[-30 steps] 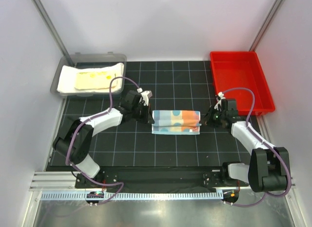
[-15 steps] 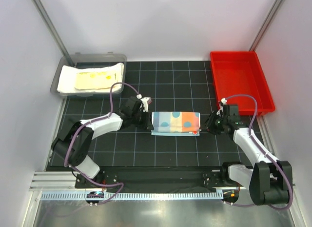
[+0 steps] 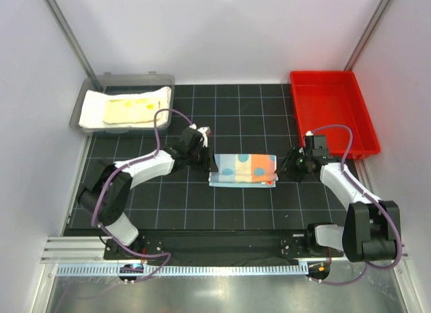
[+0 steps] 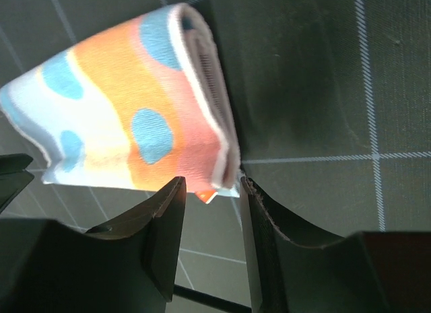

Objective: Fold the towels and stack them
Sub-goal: Fold the towel

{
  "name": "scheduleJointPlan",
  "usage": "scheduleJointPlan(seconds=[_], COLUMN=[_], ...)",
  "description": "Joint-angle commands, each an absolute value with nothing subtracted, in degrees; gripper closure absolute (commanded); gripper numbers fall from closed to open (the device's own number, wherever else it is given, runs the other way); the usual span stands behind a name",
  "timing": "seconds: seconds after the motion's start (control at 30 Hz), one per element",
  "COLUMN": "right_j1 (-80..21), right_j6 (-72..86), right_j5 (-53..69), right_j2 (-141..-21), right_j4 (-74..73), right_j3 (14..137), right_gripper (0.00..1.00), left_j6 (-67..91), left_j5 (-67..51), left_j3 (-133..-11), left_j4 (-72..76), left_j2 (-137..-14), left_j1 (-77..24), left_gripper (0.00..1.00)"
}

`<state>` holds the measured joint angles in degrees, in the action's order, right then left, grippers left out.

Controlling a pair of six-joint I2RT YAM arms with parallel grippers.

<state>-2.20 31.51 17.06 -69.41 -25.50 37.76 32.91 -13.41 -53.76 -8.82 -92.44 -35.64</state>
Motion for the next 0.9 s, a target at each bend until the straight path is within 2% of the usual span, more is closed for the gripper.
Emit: scheduleJointPlan(seconds=[0.0, 0.33, 0.57, 0.6, 0.67, 0.7, 0.73, 0.77, 0.87], right_j1=[-2.37, -2.37, -2.46, -2.46, -2.46, -2.46, -2.37, -2.46, -2.37], right_j6=[33.13, 33.66, 34.36, 34.28, 34.36, 34.28, 34.19, 33.93, 32.97], right_j5=[15.03, 16.79, 17.14, 17.23, 17.49, 17.58, 17.75, 17.84, 17.93], right_j2=[-71.63, -73.92, -74.0, -74.09, -74.09, -74.09, -73.92, -73.74, -72.43], right_j4=[-24.7, -18.02, -16.17, -15.74, -15.56, -15.64, -15.99, -16.43, -18.89], right_j3=[37.36, 32.17, 30.5, 30.41, 30.41, 30.67, 30.93, 31.81, 33.92], right_gripper=[0.55, 0.59, 0.68, 0.73, 0.8, 0.89, 0.94, 0.98, 0.99], left_j6=[35.77, 37.26, 37.62, 37.62, 37.79, 37.88, 38.05, 38.14, 38.32], left_j5=[-10.73, -9.93, -10.02, -9.93, -10.11, -9.93, -9.84, -9.67, -8.96], left_j3=[-53.62, -51.15, -51.06, -50.89, -50.98, -51.06, -51.24, -51.85, -53.69], left_j4=[-10.81, -10.72, -10.72, -10.64, -10.81, -11.25, -11.51, -11.95, -15.02], left_j2=[-95.44, -97.38, -98.96, -99.05, -99.23, -99.23, -99.05, -99.05, -97.91], left_j1=[-36.56, -37.97, -38.06, -38.06, -38.06, -38.06, -38.06, -38.06, -38.06], left_gripper=[0.57, 0.61, 0.69, 0.71, 0.81, 0.86, 0.97, 1.0, 1.0])
